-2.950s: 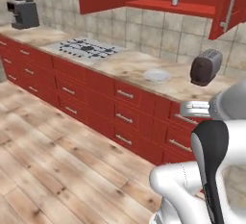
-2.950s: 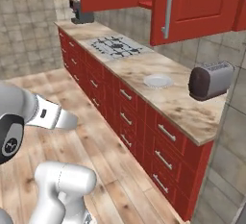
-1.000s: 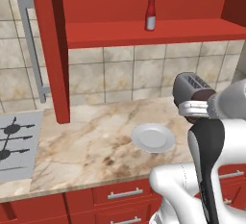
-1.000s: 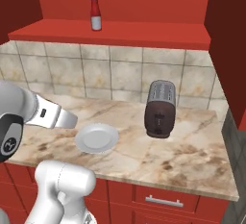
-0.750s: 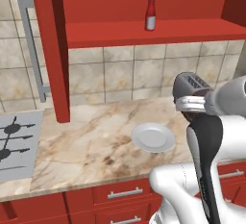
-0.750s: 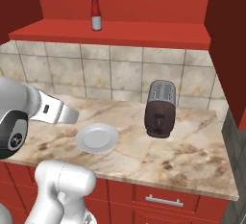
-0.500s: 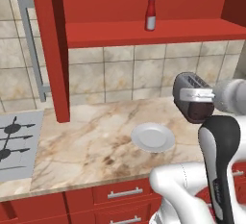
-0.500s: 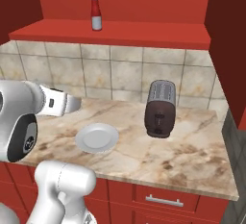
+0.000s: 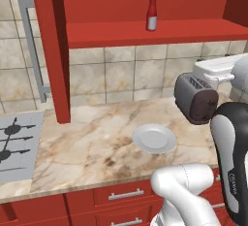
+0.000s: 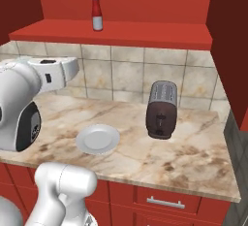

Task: Move the hot dog bun to the plate on the dining table and place the condiment next to that plate. Then navigate to the fridge and take the sausage and place it on the plate as well.

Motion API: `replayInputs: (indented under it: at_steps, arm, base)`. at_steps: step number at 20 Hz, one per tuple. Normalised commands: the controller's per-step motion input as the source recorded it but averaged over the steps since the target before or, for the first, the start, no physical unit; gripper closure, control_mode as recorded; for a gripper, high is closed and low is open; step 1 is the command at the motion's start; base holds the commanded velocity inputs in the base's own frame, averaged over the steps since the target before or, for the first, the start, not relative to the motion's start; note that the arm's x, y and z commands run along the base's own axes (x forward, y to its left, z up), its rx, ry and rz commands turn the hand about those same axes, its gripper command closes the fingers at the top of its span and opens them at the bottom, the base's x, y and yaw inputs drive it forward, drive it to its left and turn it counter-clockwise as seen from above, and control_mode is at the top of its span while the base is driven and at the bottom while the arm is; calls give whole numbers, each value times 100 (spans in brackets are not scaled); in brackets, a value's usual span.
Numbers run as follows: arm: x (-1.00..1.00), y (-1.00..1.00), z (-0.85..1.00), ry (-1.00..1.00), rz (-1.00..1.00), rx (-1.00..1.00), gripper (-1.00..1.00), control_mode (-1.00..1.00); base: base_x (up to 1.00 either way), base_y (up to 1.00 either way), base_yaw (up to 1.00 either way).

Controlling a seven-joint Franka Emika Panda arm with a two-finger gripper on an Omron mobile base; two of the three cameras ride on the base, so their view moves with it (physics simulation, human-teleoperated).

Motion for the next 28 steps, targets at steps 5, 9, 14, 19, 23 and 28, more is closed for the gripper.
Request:
replayInputs:
  at_steps: [5,9,14,19,23,28]
  arm:
    - [40,9,90,-10,0,0,-100,-100]
    - [57,11,22,-1,-1,0,-100,-100]
    - [29,1,-4,0,0,0,-100,-100]
    - [24,0,-4,0,-3,0,-100,-100]
    - [4,0,0,0,0,1,-100,-100]
    - [44,1,0,8,-2,5,-100,-100]
  base:
    - [0,0,0]
    - [0,0,0]
    - [0,0,0]
    - [0,0,0]
    - [0,0,0]
    - [0,0,0]
